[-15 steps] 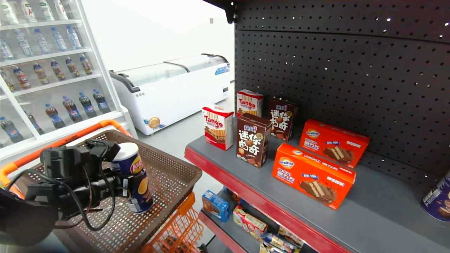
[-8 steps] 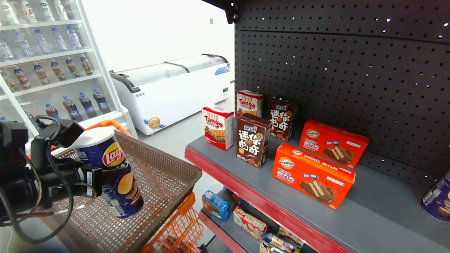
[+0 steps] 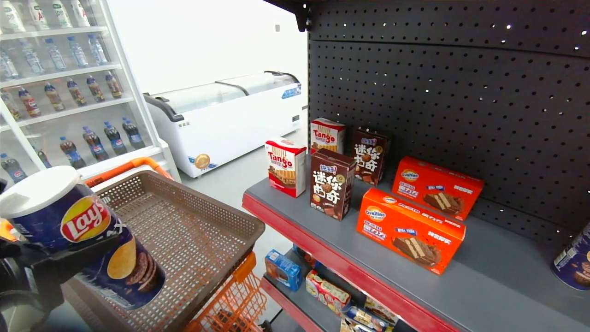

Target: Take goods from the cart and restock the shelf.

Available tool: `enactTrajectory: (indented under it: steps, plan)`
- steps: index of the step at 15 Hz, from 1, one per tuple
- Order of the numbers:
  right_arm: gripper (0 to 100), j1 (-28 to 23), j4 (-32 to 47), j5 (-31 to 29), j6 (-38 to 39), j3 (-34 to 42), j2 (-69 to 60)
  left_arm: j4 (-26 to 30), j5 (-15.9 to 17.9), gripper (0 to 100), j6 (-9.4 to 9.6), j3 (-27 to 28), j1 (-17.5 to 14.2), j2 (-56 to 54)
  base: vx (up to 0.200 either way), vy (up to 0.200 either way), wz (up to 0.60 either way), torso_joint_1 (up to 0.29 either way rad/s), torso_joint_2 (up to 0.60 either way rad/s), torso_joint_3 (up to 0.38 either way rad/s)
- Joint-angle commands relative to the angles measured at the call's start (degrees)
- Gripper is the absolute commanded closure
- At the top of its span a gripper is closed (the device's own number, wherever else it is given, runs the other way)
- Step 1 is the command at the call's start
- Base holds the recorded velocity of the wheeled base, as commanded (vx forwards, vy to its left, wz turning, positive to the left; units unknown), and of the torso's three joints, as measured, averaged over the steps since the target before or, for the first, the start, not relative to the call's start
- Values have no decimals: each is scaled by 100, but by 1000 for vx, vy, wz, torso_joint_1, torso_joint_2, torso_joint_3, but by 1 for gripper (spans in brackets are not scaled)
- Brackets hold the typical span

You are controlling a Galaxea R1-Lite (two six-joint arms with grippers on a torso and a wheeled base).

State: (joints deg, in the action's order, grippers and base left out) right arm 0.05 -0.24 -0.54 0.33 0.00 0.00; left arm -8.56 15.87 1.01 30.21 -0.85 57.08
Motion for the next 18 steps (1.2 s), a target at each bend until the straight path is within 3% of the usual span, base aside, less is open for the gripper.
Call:
enactTrajectory:
  steps: [1, 8, 15, 18]
  plan:
    - [0, 4, -2, 1, 2, 0, 0, -49, 4, 100, 4, -50, 24, -364, 0, 0, 0, 0, 0, 0]
    - [0, 4, -2, 1, 2, 0, 0, -41, 12, 100, 31, -1412, 235, -1858, 0, 0, 0, 0, 0, 0]
    - [0, 4, -2, 10, -7, 0, 0, 3, 21, 100, 13, -1500, 270, -2095, 0, 0, 0, 0, 0, 0]
    - [0, 4, -2, 10, -7, 0, 0, 3, 21, 100, 31, -1500, 270, -2087, 0, 0, -600, -4, 2, 2]
